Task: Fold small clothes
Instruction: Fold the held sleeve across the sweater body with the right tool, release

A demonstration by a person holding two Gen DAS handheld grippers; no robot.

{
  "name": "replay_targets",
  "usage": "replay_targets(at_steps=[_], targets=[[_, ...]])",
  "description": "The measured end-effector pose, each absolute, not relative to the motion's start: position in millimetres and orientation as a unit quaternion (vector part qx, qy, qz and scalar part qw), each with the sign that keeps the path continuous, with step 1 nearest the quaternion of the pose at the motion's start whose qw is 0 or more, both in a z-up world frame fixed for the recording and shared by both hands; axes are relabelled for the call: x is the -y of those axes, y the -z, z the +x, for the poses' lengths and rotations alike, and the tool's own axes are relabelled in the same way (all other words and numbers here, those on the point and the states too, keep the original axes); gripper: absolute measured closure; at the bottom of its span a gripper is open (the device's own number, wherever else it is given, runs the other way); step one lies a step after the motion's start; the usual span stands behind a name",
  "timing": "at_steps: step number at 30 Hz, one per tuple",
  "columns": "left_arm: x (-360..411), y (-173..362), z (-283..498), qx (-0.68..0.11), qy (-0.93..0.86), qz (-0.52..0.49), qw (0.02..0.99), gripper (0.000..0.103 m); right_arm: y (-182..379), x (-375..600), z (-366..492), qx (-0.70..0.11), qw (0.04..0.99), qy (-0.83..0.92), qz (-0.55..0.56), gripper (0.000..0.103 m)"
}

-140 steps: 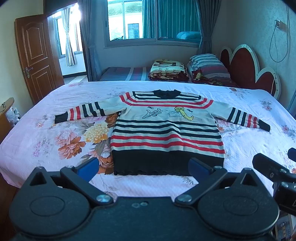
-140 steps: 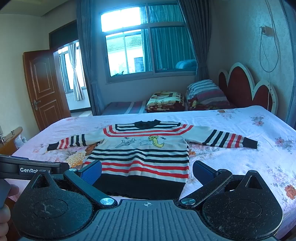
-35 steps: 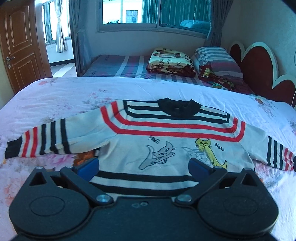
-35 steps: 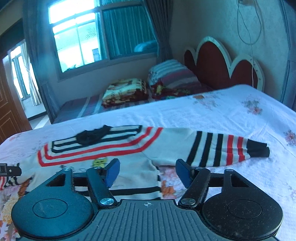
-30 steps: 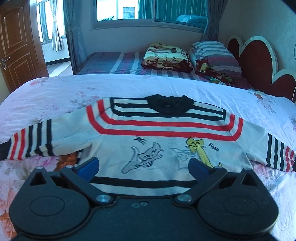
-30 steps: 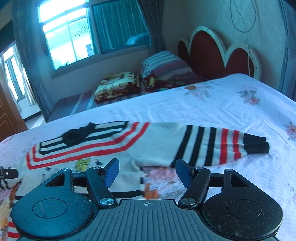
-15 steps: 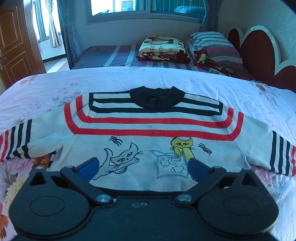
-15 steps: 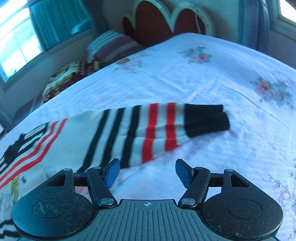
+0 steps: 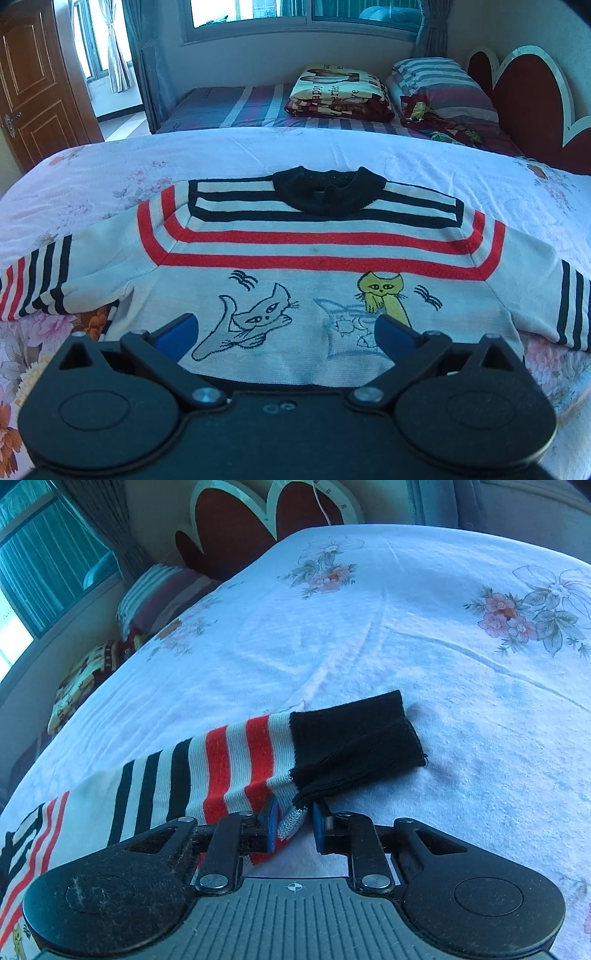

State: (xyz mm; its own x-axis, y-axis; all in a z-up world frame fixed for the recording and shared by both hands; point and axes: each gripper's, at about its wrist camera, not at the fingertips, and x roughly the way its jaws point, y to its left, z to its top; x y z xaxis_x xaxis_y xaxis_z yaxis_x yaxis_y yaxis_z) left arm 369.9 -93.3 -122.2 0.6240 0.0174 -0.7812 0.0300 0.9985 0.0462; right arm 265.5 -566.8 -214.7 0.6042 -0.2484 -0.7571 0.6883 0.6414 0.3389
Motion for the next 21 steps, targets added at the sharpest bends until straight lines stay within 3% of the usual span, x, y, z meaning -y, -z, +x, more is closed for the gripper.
replay_targets(at_steps=[3,13,21], targets=[[91,125,372,-0.437,0.004,0.024,0.899,0.002,213,563,269,-0.344,0.845,0.280,0.299,0.096],[83,118,368,-0.416,0.026,0.020,0.909,0.003,165,520,294,-0.286,0.906,0.222,0.220,0.097],[57,107,366,-0.393,-0.015,0.023,0.919,0.003,124,386,361,-0.260,0.956,0.025,0.130,0.097]])
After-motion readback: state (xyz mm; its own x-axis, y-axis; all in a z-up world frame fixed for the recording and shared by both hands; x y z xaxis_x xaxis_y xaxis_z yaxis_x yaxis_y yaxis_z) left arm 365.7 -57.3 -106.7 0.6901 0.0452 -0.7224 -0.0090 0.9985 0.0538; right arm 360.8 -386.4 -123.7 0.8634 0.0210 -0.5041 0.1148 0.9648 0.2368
